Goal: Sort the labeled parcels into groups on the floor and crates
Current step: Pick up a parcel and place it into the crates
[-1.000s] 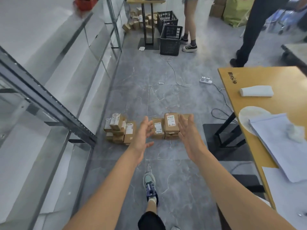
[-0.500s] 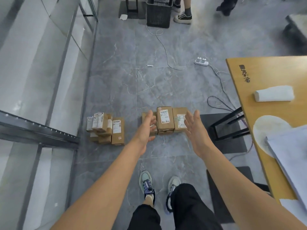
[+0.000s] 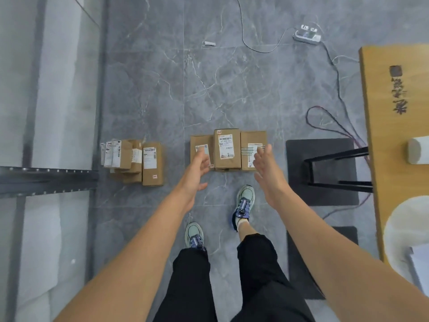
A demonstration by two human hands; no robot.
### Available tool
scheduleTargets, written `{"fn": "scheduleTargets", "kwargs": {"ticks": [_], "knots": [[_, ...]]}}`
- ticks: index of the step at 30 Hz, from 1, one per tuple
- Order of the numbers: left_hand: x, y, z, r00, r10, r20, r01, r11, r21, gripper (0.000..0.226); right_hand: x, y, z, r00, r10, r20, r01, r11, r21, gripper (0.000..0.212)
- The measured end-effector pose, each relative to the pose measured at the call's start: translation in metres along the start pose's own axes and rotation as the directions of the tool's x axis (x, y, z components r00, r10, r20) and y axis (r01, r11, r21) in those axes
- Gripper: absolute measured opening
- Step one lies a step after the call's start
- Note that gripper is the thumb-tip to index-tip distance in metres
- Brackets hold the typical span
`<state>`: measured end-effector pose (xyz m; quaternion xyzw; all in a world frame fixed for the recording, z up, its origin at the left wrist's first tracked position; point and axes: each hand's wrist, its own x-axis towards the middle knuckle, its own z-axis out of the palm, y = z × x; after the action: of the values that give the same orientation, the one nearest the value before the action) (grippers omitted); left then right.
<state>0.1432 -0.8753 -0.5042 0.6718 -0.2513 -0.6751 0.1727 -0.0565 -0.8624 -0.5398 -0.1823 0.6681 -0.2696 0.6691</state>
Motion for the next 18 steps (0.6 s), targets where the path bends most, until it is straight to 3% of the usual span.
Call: {"fn": "scheduleTargets", "kwargs": {"ticks": [3, 9, 18], "knots": [[0.038, -0.006, 0.011, 0.999, -0.05, 0.002, 0.05, 0.999, 0.006, 0.072, 0.043, 0.001, -0.012, 0.999, 0.053, 0.009, -0.053, 0.998, -0.025, 0.09], [0.128, -0.018, 0.024, 0.992, -0.126, 0.008, 0.126, 0.992, 0.008, 0.068, 0.129, 0.021, -0.02, 0.994, 0.11, 0.015, -0.109, 0.992, -0.056, 0.077], [0.297, -0.063, 0.028, 0.981, -0.192, 0.002, 0.192, 0.979, 0.074, 0.065, 0.283, 0.078, -0.013, 0.964, 0.255, -0.072, -0.259, 0.964, -0.06, 0.086]]}}
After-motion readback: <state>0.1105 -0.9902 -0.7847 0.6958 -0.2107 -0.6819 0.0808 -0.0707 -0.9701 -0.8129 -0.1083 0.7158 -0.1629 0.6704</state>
